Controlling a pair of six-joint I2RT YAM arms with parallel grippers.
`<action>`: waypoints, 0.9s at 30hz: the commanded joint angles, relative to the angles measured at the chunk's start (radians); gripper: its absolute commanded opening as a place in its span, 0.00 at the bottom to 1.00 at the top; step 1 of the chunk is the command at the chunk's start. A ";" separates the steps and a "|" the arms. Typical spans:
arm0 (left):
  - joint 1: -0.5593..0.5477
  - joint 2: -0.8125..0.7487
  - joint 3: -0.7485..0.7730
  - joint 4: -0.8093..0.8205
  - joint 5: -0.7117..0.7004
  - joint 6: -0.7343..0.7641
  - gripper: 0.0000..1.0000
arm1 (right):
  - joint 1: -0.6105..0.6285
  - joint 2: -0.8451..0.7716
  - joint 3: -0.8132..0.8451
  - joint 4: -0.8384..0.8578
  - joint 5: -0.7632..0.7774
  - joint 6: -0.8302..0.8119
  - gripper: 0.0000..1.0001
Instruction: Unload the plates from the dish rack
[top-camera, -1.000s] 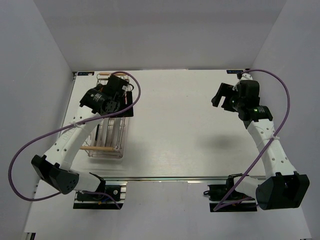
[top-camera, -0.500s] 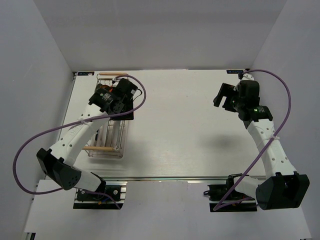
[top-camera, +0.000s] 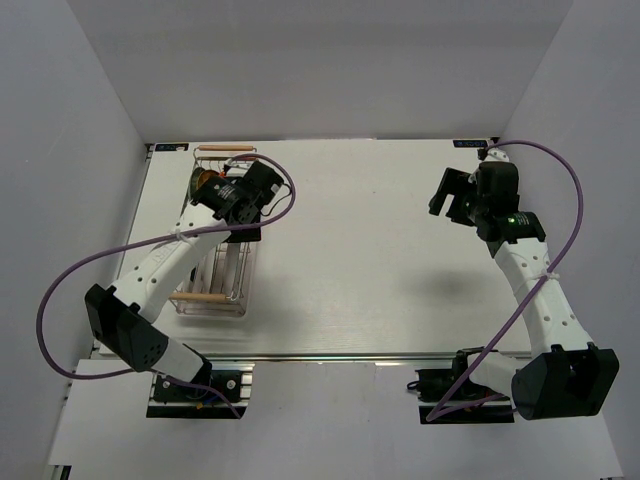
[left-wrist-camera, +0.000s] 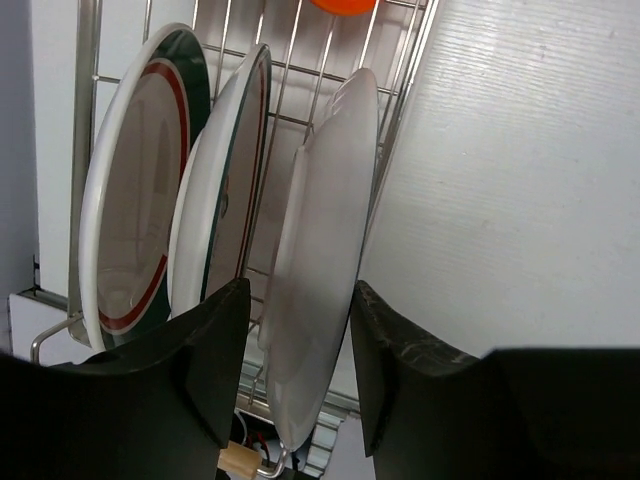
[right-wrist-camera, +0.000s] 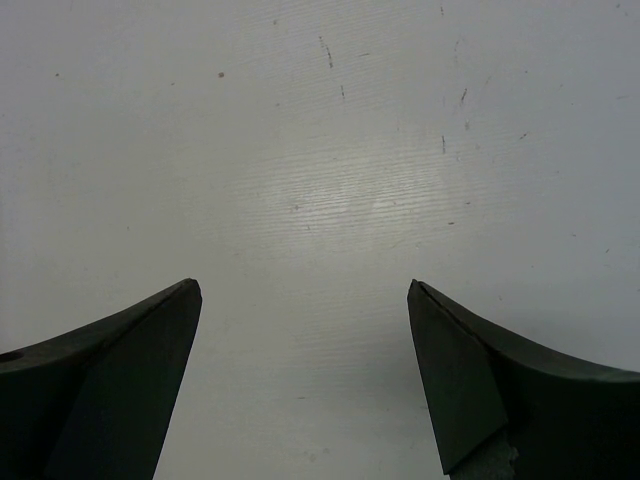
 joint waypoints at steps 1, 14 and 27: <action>-0.003 0.005 -0.008 -0.060 -0.087 -0.049 0.54 | -0.003 0.001 0.031 -0.003 0.017 0.006 0.89; -0.003 0.028 -0.031 -0.048 -0.078 -0.058 0.38 | -0.003 0.012 0.038 -0.014 0.028 0.008 0.89; -0.003 0.051 0.046 -0.075 -0.066 -0.009 0.27 | -0.003 0.008 0.047 -0.031 0.057 0.006 0.89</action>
